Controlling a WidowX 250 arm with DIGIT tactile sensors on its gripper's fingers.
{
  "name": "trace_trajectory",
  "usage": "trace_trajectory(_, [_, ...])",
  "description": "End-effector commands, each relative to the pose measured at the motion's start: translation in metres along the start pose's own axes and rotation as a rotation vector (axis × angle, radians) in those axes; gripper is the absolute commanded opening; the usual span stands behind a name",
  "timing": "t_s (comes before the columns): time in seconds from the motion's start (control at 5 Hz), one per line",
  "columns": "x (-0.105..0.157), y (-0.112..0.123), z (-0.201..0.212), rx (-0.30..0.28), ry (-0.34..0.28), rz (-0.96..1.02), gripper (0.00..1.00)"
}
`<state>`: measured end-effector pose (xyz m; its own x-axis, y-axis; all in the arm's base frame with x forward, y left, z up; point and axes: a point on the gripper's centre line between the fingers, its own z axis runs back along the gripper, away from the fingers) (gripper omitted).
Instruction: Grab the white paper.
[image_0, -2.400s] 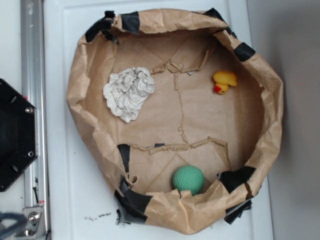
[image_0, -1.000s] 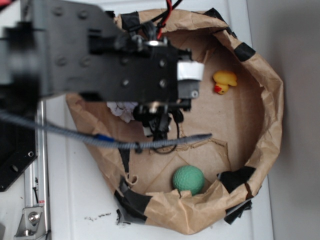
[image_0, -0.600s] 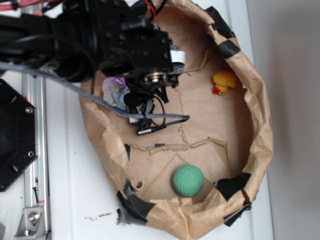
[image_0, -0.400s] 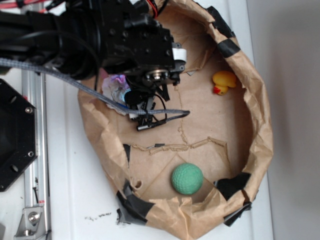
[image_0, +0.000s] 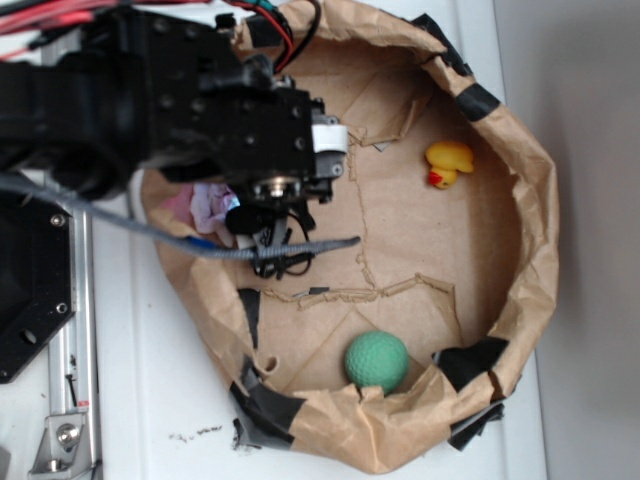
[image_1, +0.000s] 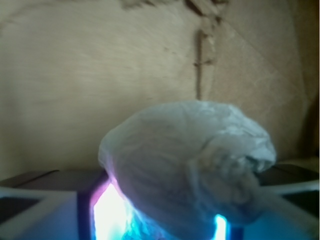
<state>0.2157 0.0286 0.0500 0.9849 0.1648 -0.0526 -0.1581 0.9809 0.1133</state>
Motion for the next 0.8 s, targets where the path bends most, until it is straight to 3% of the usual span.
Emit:
trace_trajectory(0.0, [0.033, -0.012, 0.117, -0.057, -0.377, 0.101, 0.0])
trace_trajectory(0.2, [0.028, -0.008, 0.138, -0.103, -0.336, 0.091, 0.0])
trace_trajectory(0.4, [0.024, -0.016, 0.129, -0.184, -0.326, 0.09, 0.0])
trace_trajectory(0.6, [0.019, -0.025, 0.124, -0.194, -0.305, 0.081, 0.0])
